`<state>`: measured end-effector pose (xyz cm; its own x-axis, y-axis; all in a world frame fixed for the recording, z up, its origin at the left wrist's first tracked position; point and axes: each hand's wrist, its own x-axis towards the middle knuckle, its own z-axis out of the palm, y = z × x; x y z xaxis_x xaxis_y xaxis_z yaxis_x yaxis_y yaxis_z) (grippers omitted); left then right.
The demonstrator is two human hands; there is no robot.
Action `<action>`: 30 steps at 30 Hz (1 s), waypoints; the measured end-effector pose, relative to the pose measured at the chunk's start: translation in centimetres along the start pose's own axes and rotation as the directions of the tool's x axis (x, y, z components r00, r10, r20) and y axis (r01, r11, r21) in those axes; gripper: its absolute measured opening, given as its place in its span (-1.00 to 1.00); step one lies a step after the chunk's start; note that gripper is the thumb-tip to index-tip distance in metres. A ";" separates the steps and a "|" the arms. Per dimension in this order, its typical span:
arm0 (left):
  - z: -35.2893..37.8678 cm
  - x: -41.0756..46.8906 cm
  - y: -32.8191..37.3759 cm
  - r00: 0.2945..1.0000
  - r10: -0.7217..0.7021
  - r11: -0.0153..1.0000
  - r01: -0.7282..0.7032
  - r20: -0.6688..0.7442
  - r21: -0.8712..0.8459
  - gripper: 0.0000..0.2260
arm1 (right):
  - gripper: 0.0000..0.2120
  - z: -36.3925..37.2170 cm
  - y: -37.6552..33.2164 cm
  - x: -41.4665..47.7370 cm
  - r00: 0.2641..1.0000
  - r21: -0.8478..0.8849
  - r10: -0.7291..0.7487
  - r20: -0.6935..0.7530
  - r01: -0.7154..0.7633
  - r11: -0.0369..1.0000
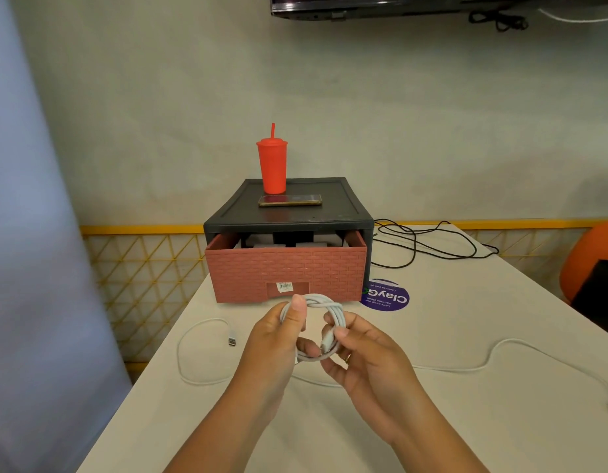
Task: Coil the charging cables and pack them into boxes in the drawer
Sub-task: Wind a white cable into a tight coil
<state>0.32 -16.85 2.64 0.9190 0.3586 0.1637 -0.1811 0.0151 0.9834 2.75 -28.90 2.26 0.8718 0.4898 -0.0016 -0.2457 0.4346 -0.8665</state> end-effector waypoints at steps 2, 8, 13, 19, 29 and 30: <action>-0.2 0.0 -0.1 0.999 -0.032 0.999 0.032 0.007 -0.036 -0.63 | -0.89 0.0 -0.5 0.0 0.995 0.021 0.091 0.030 -0.092 0.996; 0.1 -0.1 0.3 0.989 -0.128 0.950 0.145 0.079 -0.276 -0.66 | -0.92 -0.6 -1.3 0.4 0.971 0.002 0.217 0.099 -0.219 0.976; 0.5 0.1 -1.0 0.959 -0.230 0.944 0.261 0.165 -0.200 -0.65 | -0.87 -1.9 -0.1 0.5 0.986 -0.109 0.167 -0.003 -0.166 0.980; 2.0 0.4 -2.7 0.944 -0.282 0.942 0.306 0.174 -0.136 -0.75 | -0.73 -4.4 0.2 0.7 0.976 -0.731 -0.172 -0.130 0.023 0.682; 6.2 3.8 -5.0 0.960 -0.266 0.961 0.257 0.084 0.101 -0.96 | -0.70 -10.0 -1.6 2.6 0.903 -0.780 -0.322 -0.284 -0.022 0.626; 6.8 4.5 -5.5 0.962 -0.262 0.958 0.251 0.069 0.139 -0.95 | -0.71 -10.8 -1.8 3.3 0.899 -0.801 -0.332 -0.287 -0.034 0.598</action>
<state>7.83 -21.68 -1.50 0.9562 0.2768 -0.0951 0.1060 -0.0248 0.9941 10.60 -36.26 -1.54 0.9866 0.0792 0.1430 0.1621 -0.3619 -0.9180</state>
